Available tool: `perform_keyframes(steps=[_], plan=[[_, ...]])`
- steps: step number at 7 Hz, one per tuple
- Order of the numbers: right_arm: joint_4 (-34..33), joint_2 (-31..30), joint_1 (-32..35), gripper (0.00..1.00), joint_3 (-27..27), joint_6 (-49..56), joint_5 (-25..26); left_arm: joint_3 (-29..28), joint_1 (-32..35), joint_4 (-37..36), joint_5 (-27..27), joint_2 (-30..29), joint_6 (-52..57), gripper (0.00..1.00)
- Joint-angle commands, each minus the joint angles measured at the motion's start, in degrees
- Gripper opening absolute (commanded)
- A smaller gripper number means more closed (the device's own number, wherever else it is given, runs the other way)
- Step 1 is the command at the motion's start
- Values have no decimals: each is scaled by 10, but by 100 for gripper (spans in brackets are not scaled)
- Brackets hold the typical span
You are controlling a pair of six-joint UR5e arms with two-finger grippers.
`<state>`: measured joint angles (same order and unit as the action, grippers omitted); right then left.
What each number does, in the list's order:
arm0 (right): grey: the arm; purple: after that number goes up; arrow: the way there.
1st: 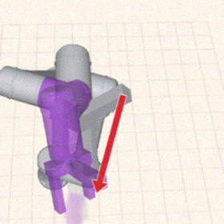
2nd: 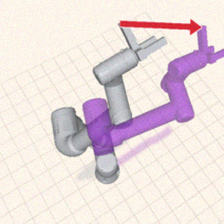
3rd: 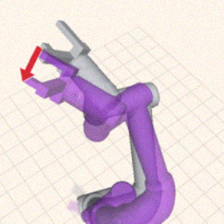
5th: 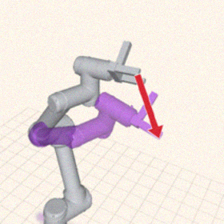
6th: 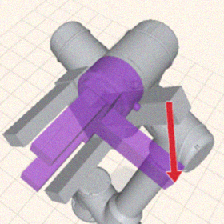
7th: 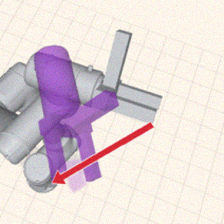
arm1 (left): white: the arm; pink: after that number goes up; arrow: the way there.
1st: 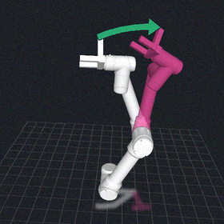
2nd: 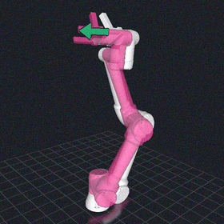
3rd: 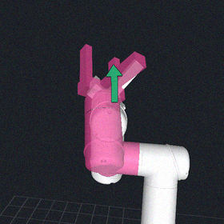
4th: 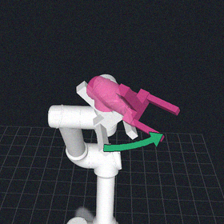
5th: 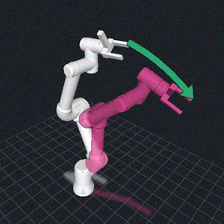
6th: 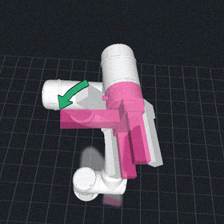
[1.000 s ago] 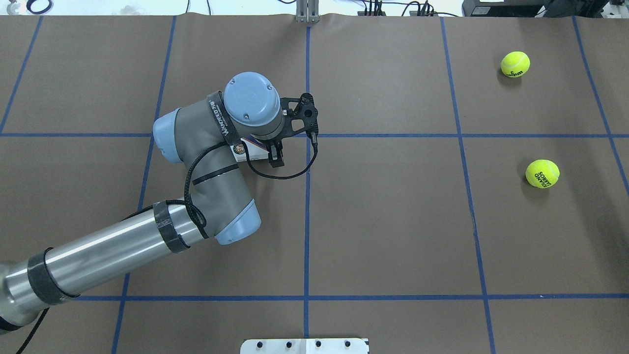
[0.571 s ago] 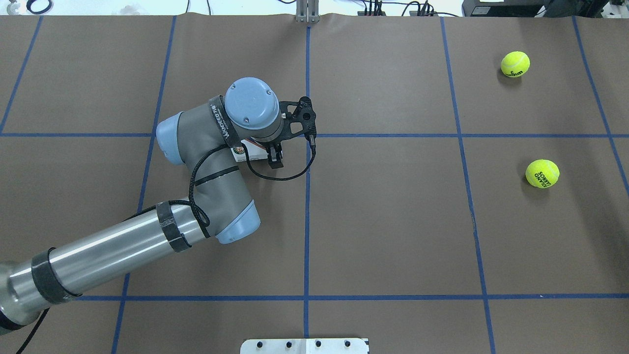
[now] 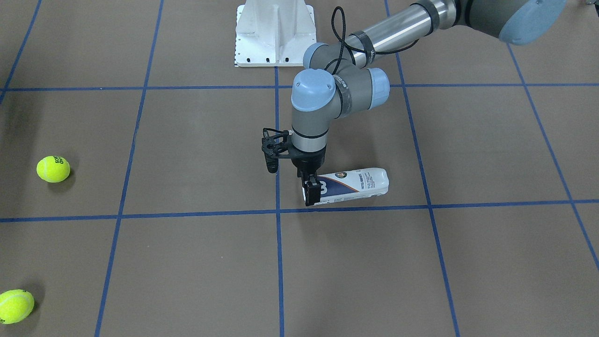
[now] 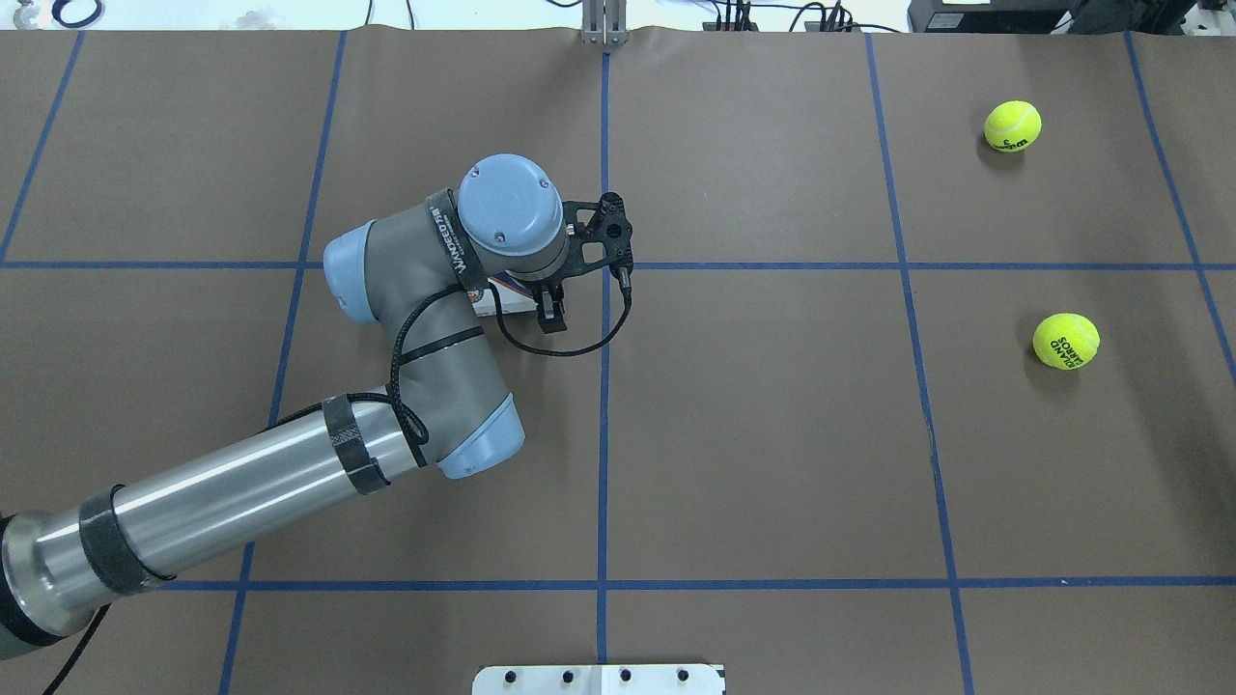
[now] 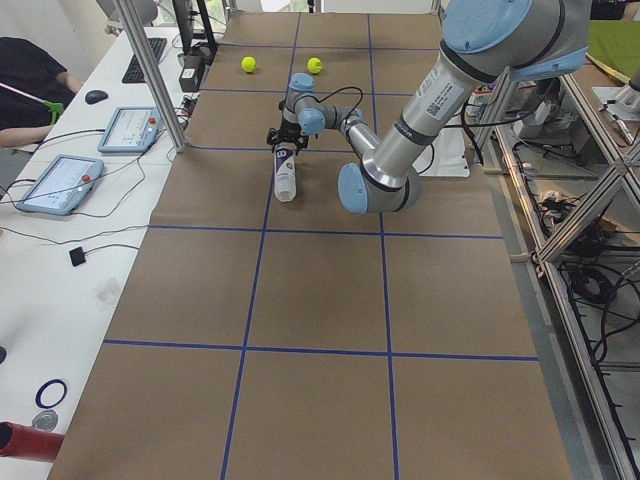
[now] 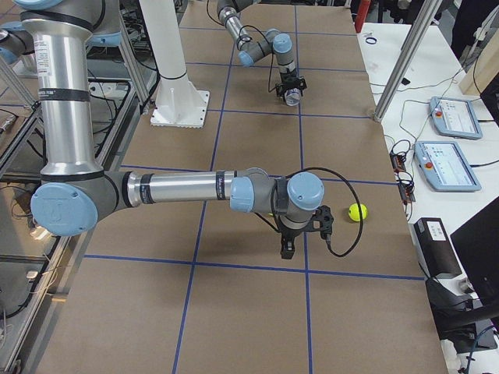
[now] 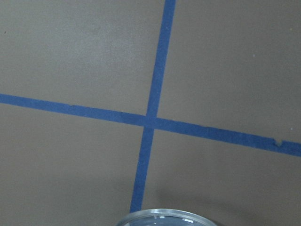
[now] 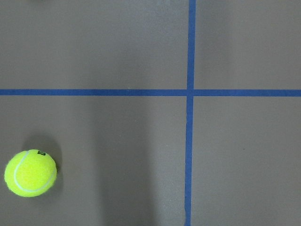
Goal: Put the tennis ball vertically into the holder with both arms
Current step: 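Close the left gripper on the can's open end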
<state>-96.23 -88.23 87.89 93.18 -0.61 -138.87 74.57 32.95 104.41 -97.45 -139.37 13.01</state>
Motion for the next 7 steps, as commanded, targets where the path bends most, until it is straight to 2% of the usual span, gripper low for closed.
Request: perform_keyframes(steps=[1, 4, 6, 7], plan=[[0, 0, 0, 100, 0, 0, 0, -8, -4, 0, 14, 0, 0, 99], [0, 0, 0, 100, 0, 0, 0, -9, -5, 0, 14, 0, 0, 96], [0, 0, 0, 100, 0, 0, 0, -8, -5, -2, 15, -1, -5, 63], [1, 0, 0, 100, -7, 1, 0, -1, -3, -2, 19, -15, -10, 51]])
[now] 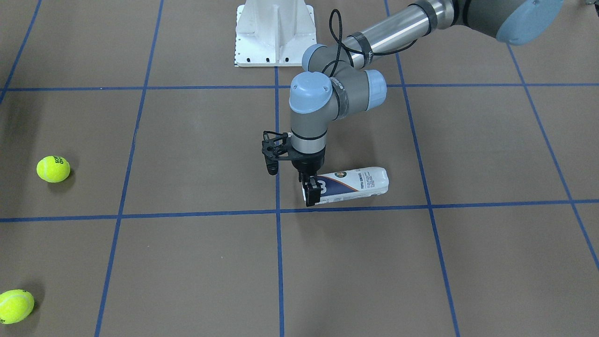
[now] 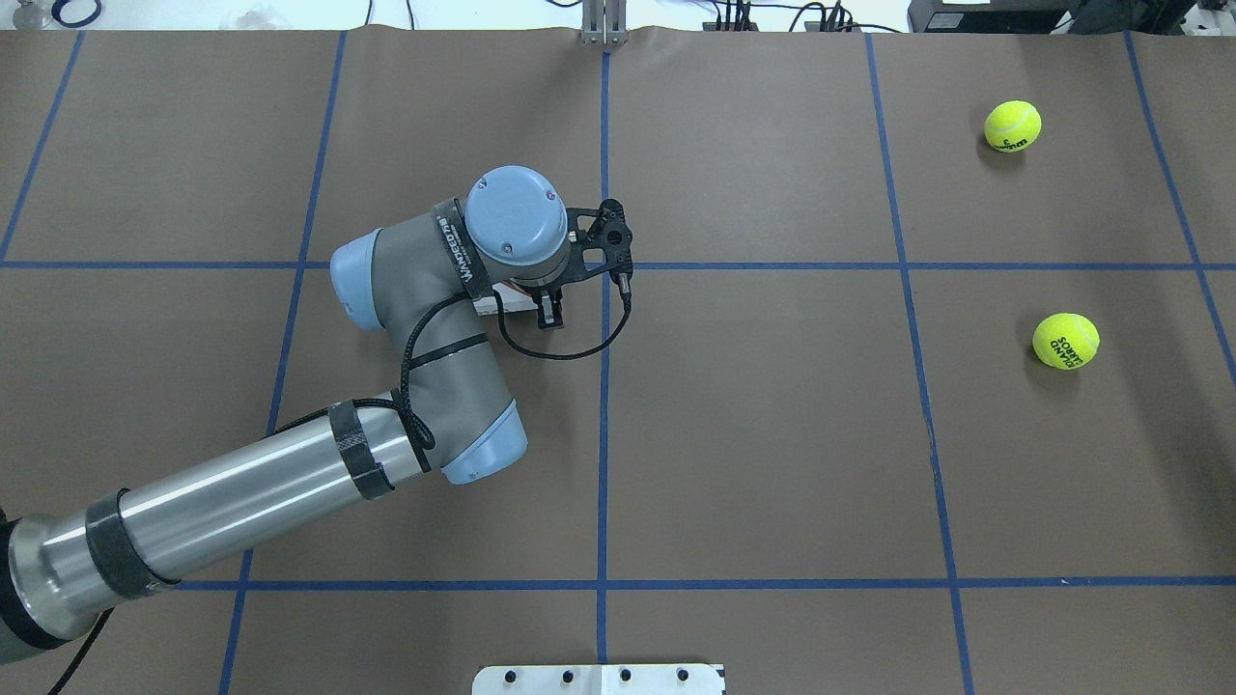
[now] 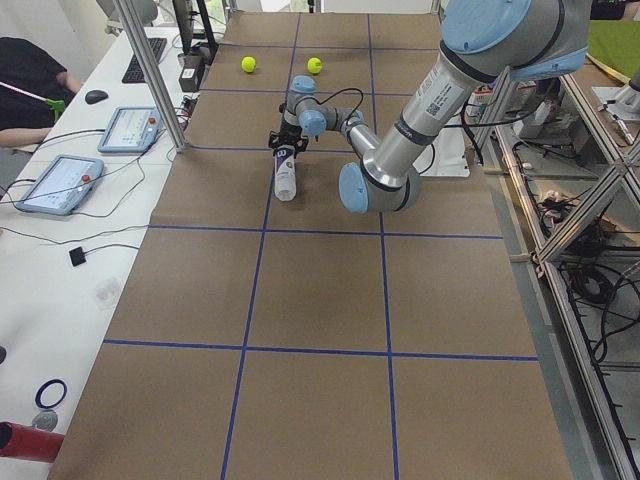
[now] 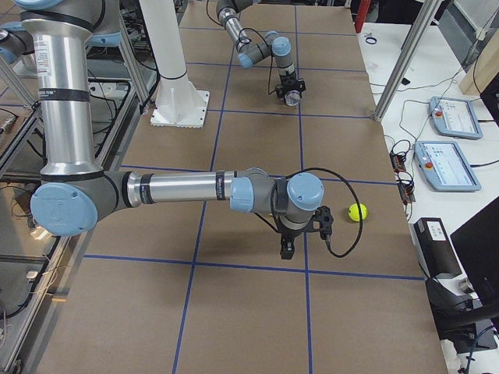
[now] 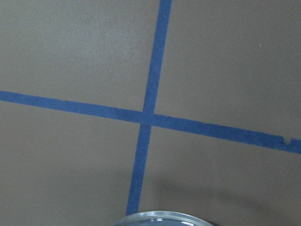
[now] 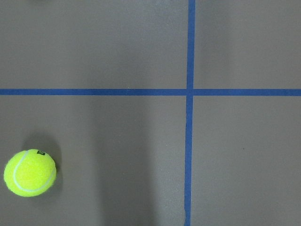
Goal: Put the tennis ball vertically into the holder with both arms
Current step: 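Close the left gripper on the can's open end, then lift and rotate the can upright with the left gripper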
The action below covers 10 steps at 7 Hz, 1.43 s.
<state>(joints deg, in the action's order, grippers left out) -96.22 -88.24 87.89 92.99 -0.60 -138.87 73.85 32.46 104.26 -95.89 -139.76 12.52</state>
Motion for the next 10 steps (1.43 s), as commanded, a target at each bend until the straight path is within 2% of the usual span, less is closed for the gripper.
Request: perform_keyframes(steps=[1, 2, 3, 4, 5, 6, 7, 8, 9, 10], plan=[[1, 0, 0, 100, -4, 1, 0, 37, 1, 0, 50, -12, -46, 40], [1, 1, 0, 100, -4, 1, 0, 69, 1, 1, 99, -11, -72, 37], [1, 1, 0, 100, -3, 1, -1, 110, 2, 2, 111, -10, -130, 37], [1, 2, 0, 100, -2, 0, -1, 144, 2, 36, 111, -9, -234, 37], [1, 3, 0, 100, -1, 0, -1, 158, 4, 139, 118, -2, -336, 37], [1, 6, 0, 100, -1, 0, 0, 164, 3, 275, 119, 32, -419, 37], [1, 7, 0, 100, -1, 0, 0, 162, 3, 402, 125, 55, -443, 37], [1, 9, 0, 100, 2, -1, -1, 161, 1, 513, 185, 88, -450, 37], [1, 9, 0, 100, 3, -1, -1, 153, -3, 580, 238, 112, -448, 33], [1, 10, 0, 100, 4, -1, -1, 147, -4, 622, 256, 119, -445, 33]])
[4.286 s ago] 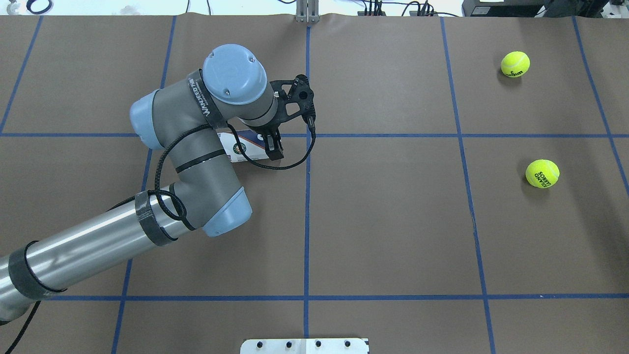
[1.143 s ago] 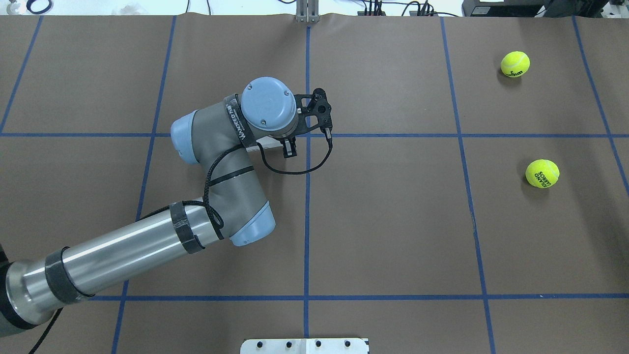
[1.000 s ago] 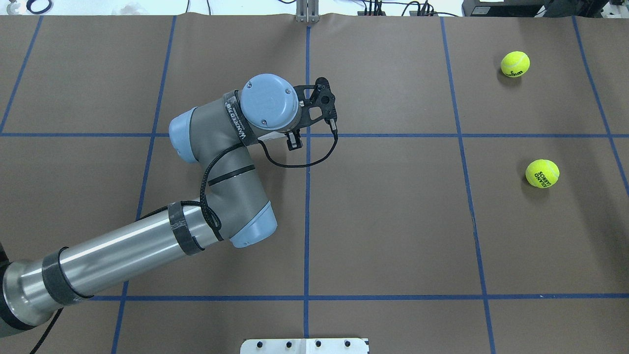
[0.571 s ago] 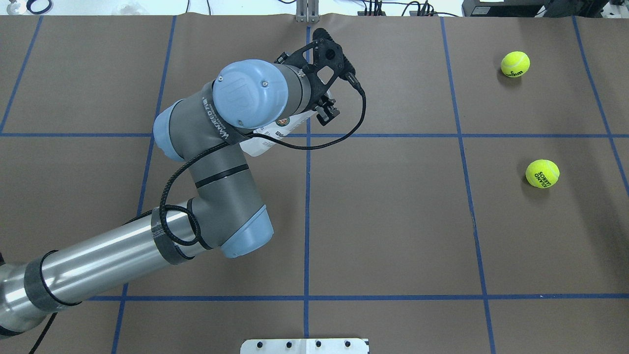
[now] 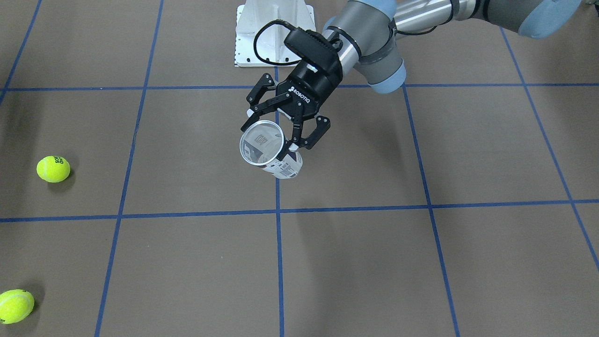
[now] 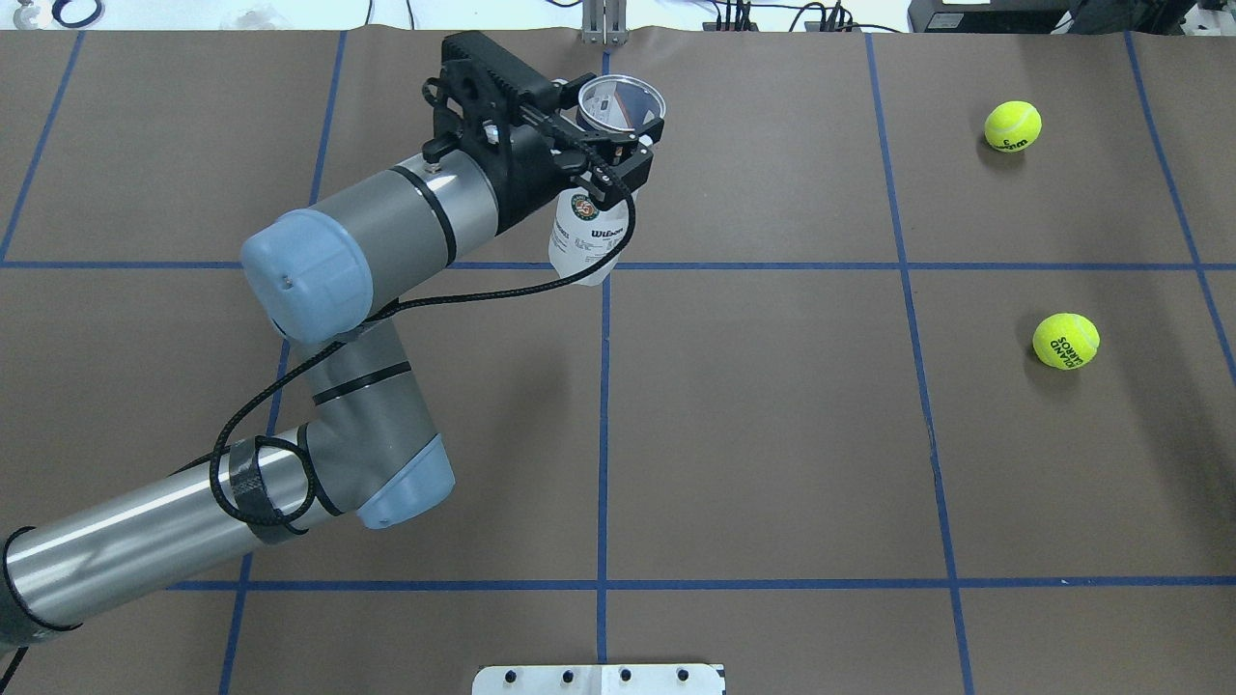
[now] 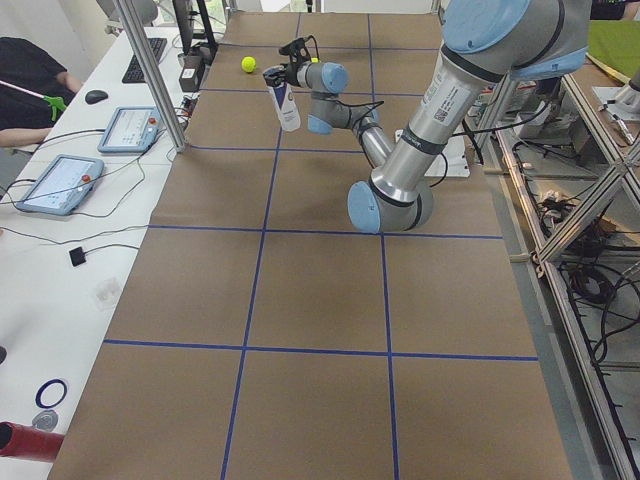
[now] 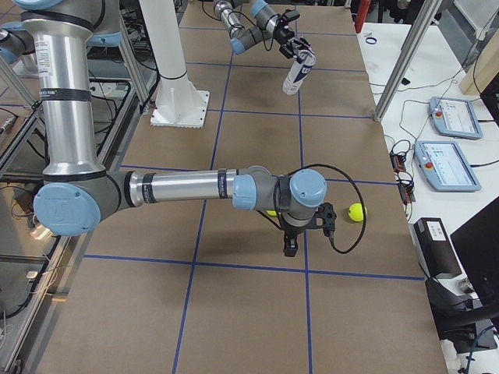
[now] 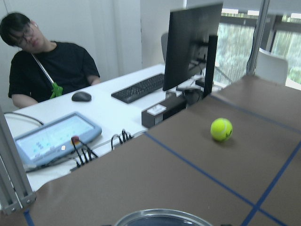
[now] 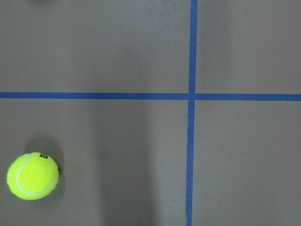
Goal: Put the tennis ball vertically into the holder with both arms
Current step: 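Lift and rotate the can upright with the left gripper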
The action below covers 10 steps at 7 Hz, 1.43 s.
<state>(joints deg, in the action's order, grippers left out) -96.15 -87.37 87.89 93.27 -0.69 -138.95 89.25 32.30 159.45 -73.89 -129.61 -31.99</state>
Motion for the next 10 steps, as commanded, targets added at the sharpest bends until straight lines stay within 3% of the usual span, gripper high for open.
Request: perform_keyframes(steps=[1, 3, 4, 6, 10], plan=[[0, 0, 0, 100, 5, 0, -1, -28, -9, 121, 74, 16, 1, 33], [-1, -2, 0, 100, 9, -1, -23, -44, -77, 260, 171, 50, 91, 33], [-1, -2, 0, 100, 7, 0, -26, -66, -107, 287, 191, 44, 135, 31], [-1, -3, 0, 100, 6, 0, -26, -160, -89, 286, 192, -19, 139, 27], [-1, -3, 0, 100, 3, 0, -26, -186, -87, 287, 193, -20, 137, 29]])
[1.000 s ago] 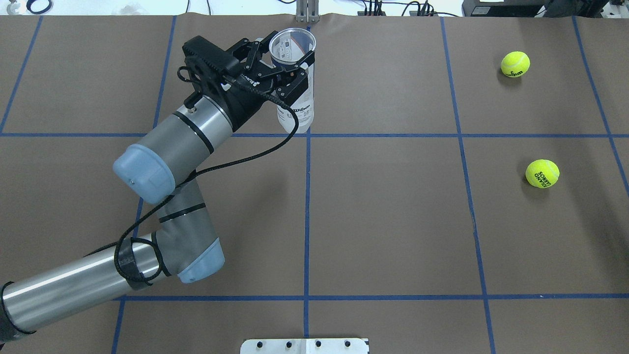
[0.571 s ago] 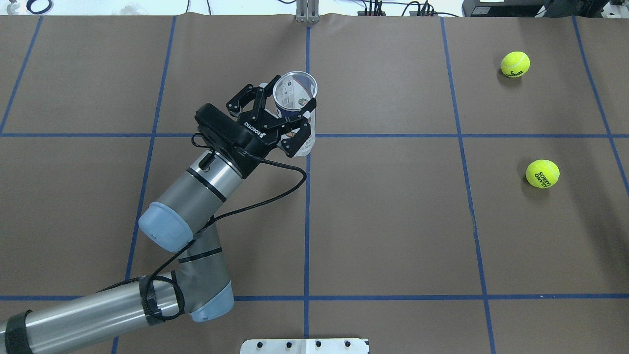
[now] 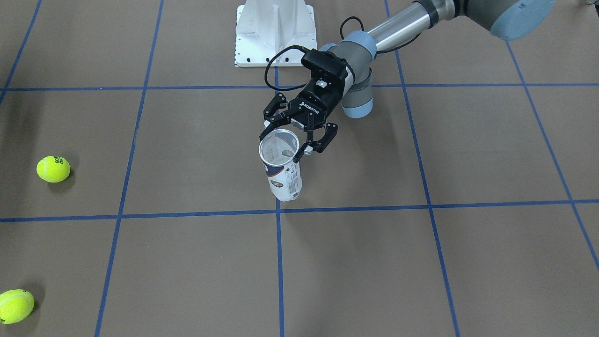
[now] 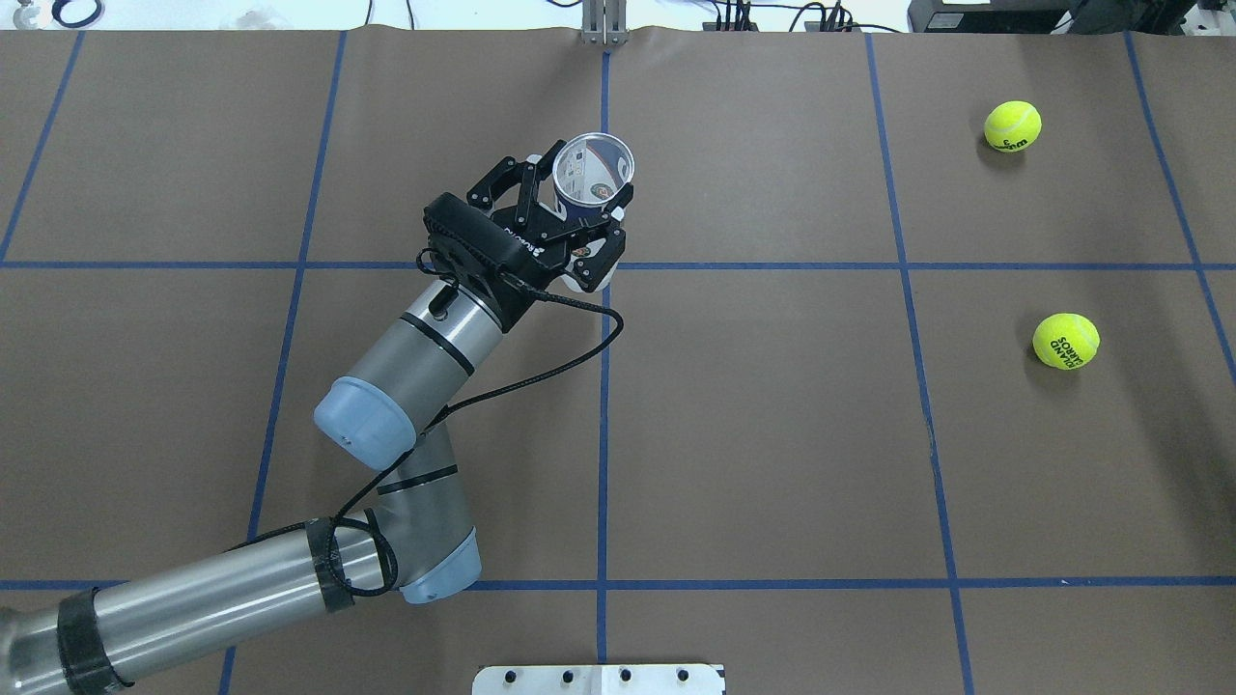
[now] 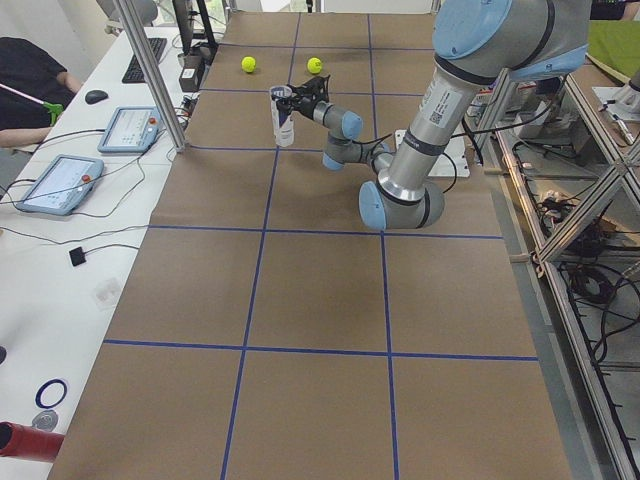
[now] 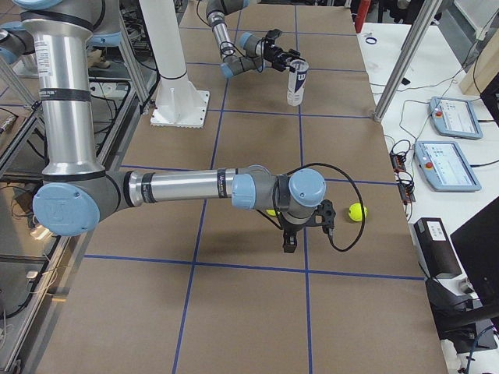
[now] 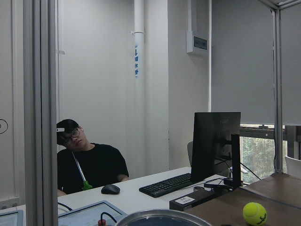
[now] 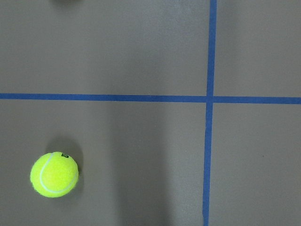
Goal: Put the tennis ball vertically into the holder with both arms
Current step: 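Lift and rotate the can upright with the left gripper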
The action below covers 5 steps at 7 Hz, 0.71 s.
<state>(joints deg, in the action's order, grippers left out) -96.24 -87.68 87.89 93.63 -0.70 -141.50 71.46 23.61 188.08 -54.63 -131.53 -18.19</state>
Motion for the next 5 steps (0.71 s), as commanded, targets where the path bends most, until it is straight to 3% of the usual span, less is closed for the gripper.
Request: perform_keyframes(steps=[1, 5], plan=[[0, 1, 0, 100, 1, 0, 0, -28, -1, 4, 7, -1, -5, 29], [0, 1, 0, 100, 1, 0, 0, -35, -4, 4, 10, -3, -7, 36]])
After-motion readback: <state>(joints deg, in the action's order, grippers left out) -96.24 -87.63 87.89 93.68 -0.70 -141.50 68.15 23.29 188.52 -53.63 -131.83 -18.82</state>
